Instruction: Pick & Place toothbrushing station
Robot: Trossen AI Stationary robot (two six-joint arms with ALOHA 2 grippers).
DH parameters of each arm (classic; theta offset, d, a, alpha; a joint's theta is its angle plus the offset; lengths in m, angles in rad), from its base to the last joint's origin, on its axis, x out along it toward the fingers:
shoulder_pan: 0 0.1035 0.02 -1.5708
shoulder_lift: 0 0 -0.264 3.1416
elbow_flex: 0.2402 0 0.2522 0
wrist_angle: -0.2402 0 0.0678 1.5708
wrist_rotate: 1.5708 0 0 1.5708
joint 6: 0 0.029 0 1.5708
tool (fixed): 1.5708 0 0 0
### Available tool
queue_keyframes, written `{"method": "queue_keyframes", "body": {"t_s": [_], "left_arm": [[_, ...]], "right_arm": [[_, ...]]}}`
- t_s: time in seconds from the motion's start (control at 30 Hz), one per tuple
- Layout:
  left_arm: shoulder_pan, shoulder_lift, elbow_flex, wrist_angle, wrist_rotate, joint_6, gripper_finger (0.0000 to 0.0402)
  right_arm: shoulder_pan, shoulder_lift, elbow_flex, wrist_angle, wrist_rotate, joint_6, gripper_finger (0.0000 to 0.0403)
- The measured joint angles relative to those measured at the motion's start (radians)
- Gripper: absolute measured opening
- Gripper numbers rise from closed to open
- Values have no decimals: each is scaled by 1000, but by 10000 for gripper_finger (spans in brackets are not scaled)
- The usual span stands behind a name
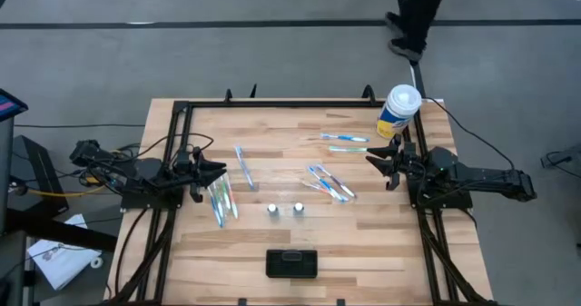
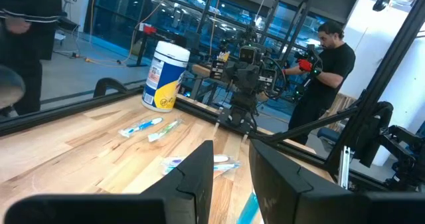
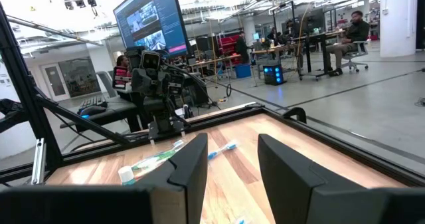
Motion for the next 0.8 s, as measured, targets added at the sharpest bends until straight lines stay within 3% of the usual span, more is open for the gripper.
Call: {"method": "queue_keyframes", "body": {"t_s": [0.8], "left_arm": [[0, 0, 0, 9, 0, 0, 92]], "right_arm": [[0, 0, 0, 0, 0, 0, 124]]}}
